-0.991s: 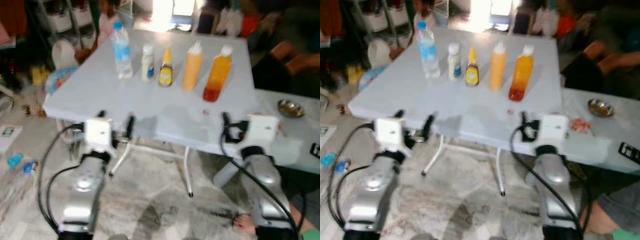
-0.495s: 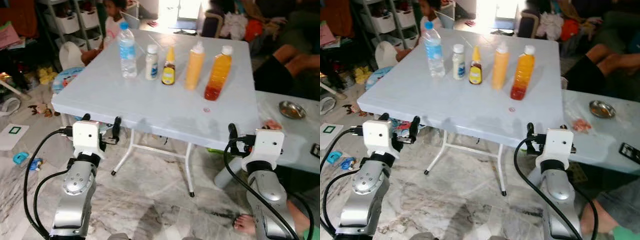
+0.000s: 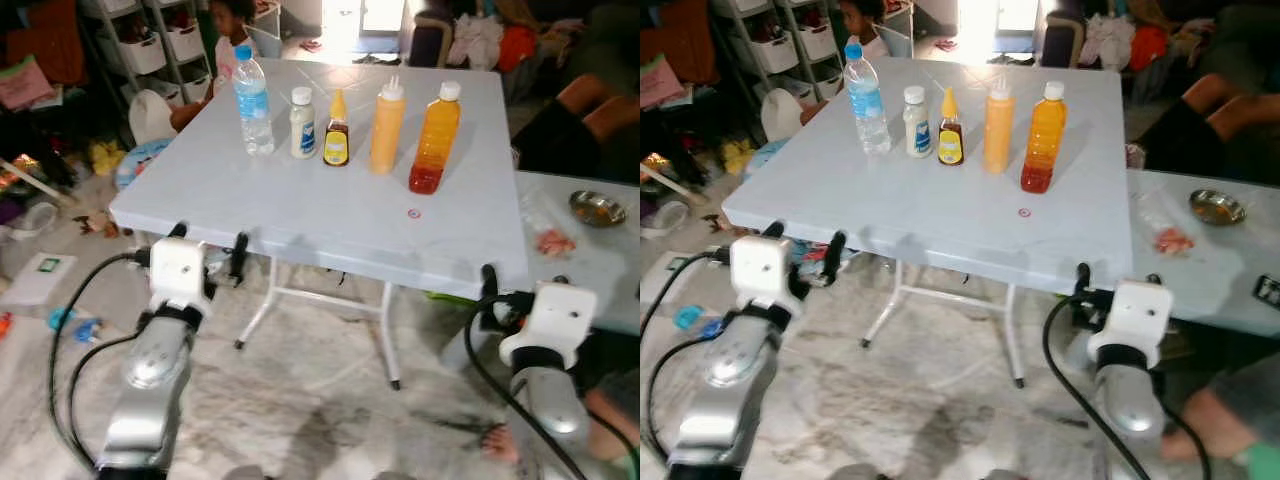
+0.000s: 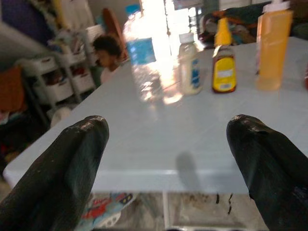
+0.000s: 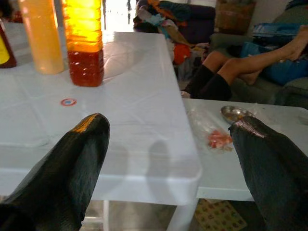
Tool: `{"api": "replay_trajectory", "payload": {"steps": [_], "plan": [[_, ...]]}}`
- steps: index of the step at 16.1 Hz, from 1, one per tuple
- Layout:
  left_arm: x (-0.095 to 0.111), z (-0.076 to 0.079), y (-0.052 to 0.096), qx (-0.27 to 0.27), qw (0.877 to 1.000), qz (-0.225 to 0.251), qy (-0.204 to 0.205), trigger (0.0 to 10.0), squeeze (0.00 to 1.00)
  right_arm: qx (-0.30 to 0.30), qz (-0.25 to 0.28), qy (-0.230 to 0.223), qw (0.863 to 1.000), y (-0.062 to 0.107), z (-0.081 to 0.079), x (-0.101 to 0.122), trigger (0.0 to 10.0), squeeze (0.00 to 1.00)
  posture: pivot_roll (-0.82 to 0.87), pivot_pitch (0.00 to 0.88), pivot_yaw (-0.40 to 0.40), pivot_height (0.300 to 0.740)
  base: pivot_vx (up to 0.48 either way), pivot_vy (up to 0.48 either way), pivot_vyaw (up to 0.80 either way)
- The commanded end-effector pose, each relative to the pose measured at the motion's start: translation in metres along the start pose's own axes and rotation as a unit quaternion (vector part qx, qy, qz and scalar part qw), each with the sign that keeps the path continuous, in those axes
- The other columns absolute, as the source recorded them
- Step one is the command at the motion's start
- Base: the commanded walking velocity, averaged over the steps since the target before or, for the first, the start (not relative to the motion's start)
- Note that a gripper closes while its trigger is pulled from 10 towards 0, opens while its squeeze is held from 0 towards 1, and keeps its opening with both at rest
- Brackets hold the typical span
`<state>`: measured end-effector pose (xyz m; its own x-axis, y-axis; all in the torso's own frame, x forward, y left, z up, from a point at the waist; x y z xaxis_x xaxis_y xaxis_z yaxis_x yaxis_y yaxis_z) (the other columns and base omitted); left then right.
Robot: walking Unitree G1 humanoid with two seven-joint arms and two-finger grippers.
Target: Restocking fridge
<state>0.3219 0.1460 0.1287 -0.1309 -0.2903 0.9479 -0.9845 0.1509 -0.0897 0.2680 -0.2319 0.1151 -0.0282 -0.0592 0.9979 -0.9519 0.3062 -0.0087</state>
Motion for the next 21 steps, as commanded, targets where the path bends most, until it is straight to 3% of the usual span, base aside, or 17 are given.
{"api": "replay_trajectory", "payload": {"steps": [1, 6, 9, 11, 13, 21], "plan": [[0.001, 0.003, -0.004, -0.011, 1.0, 0.004, -0.003, 10.0, 0.0, -0.01, 0.016, 0.001, 1.0, 0.003, 0.004, 0.009, 10.0, 0.0, -0.09, 0.0, 0.095, 0.74, 0.0, 0.0, 0.0], [0.003, 0.015, -0.013, -0.035, 0.999, 0.014, 0.003, 10.0, 0.0, -0.027, 0.02, 0.005, 0.999, 0.007, 0.012, 0.011, 10.0, 0.0, -0.11, 0.0, 0.109, 0.74, 0.0, 0.0, 0.0], [0.0, 0.011, -0.012, -0.02, 1.0, 0.009, 0.001, 10.0, 0.0, -0.017, 0.016, 0.001, 1.0, 0.004, 0.006, 0.009, 10.0, 0.0, -0.1, 0.0, 0.092, 0.74, 0.0, 0.0, 0.0], [-0.001, 0.013, -0.011, -0.031, 0.999, 0.01, 0.01, 10.0, 0.0, -0.002, 0.019, 0.018, 1.0, 0.001, 0.001, 0.011, 10.0, 0.0, -0.09, 0.0, 0.081, 0.74, 0.0, 0.0, 0.0], [-0.001, 0.017, -0.01, -0.039, 0.999, 0.011, 0.017, 10.0, 0.0, 0.002, 0.02, 0.006, 1.0, 0.0, -0.001, 0.011, 10.0, 0.0, -0.09, 0.0, 0.077, 0.74, 0.212, 0.0, 0.0], [-0.001, 0.022, -0.01, -0.049, 0.998, 0.009, 0.028, 10.0, 0.0, 0.001, 0.016, 0.005, 1.0, -0.005, 0.001, 0.011, 10.0, 0.0, -0.09, 0.0, 0.067, 0.74, 0.302, 0.367, 0.0]]}}
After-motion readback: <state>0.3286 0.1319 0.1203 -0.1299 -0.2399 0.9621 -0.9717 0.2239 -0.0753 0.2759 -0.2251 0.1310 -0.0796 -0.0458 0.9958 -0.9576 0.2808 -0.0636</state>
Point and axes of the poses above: a point about 5 cm out from each wrist's last joint towards the gripper, its own y axis pointing back from the gripper into the wrist, its own x axis along the axis of the wrist's last joint, z = x × y, the point moved 6 cm from there along -y, pointing out of the wrist towards the gripper, and after that the axes turned 11 degrees about -y, right-handed, at the moved point
